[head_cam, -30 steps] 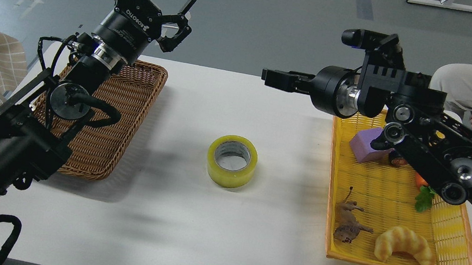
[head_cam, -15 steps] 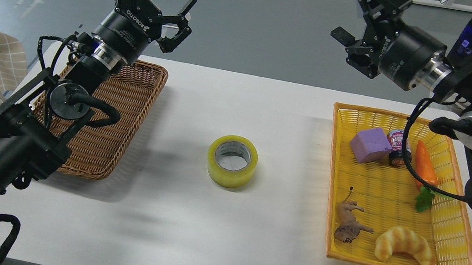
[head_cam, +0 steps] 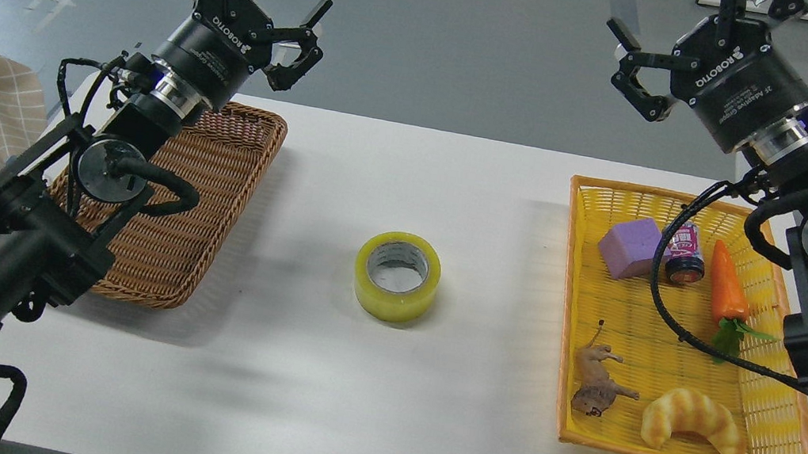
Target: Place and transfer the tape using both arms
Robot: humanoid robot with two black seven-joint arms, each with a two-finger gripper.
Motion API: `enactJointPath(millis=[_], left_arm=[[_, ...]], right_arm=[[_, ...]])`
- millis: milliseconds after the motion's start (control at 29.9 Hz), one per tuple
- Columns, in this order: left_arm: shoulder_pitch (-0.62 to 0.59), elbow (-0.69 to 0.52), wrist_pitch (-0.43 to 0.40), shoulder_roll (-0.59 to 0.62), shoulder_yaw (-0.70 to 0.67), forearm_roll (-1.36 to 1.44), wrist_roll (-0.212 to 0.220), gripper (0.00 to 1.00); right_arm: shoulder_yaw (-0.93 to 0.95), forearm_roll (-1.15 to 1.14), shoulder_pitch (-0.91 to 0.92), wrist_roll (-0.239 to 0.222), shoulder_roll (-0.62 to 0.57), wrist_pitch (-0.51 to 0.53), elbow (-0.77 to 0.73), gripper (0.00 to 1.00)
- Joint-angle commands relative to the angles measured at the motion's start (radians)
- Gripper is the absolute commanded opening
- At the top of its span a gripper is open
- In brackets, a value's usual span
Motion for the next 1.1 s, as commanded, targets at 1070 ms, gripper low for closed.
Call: enactJointPath(millis=[1070], left_arm=[[-0.029, -0.307, 0.0, 0.161, 0.014, 1.27, -0.047, 0.98]], right_arm=[[0.017, 0.01, -0.108, 0.01, -0.17, 0.0, 0.001, 1.0]])
